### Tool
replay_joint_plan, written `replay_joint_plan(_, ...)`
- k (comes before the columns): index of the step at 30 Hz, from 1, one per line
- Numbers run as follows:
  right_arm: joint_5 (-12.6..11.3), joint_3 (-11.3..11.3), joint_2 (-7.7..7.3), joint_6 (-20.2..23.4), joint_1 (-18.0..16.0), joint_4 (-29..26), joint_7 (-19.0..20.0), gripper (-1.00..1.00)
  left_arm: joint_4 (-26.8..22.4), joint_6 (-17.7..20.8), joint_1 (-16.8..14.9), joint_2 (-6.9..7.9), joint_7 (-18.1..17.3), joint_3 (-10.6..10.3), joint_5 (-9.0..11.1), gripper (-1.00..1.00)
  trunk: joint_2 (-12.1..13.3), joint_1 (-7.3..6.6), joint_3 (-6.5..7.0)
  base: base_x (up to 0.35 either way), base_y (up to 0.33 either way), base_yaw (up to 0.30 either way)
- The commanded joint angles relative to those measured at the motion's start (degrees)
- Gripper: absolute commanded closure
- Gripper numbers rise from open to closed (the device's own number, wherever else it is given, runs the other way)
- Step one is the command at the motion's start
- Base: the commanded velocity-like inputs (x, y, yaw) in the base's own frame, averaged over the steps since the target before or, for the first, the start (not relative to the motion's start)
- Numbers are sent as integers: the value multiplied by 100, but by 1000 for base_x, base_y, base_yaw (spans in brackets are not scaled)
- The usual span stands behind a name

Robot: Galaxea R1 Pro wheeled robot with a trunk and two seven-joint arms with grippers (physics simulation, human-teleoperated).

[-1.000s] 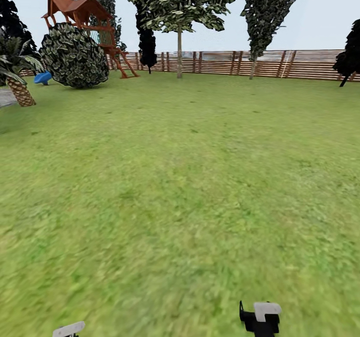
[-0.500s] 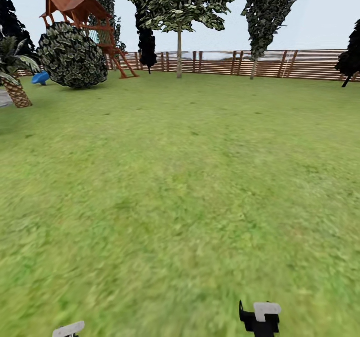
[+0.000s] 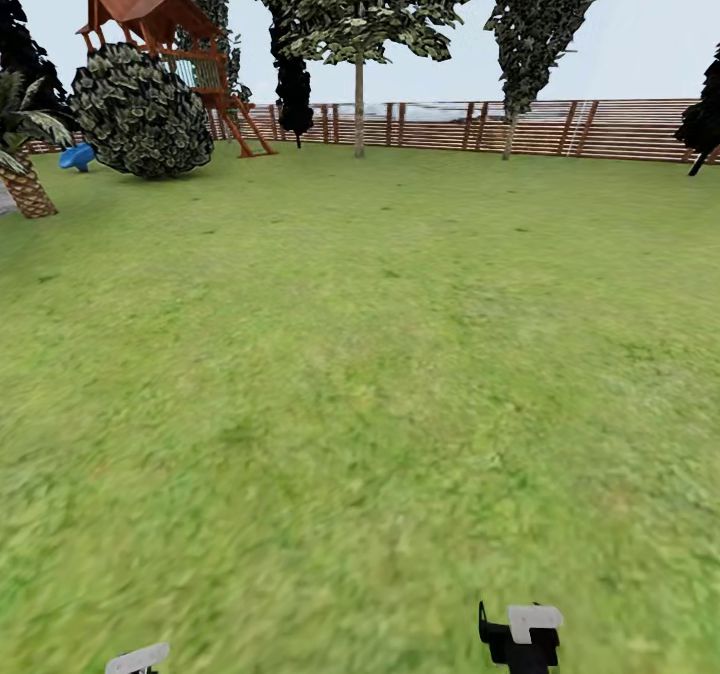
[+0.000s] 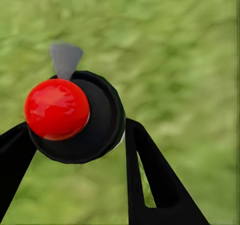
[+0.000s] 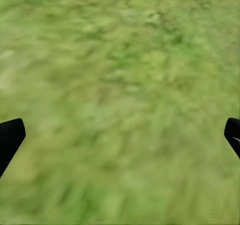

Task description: In the garden, pick up the pesticide atomizer on the floor and spray pesticide onto both trees until each tree trunk is fully covered.

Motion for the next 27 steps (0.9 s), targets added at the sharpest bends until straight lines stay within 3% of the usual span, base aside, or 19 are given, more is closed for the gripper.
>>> replay_joint_plan(1, -54, 51, -1, -16, -2, 1, -11, -100, -3, -14, -3, 1, 38, -49, 13, 100, -2, 3, -5, 337, 0, 0)
replay_joint_plan(27, -54, 56, -1, -16, -1, 2, -11, -100, -3, -14, 2, 1, 38, -49, 11, 100, -2, 3, -5, 337, 0, 0)
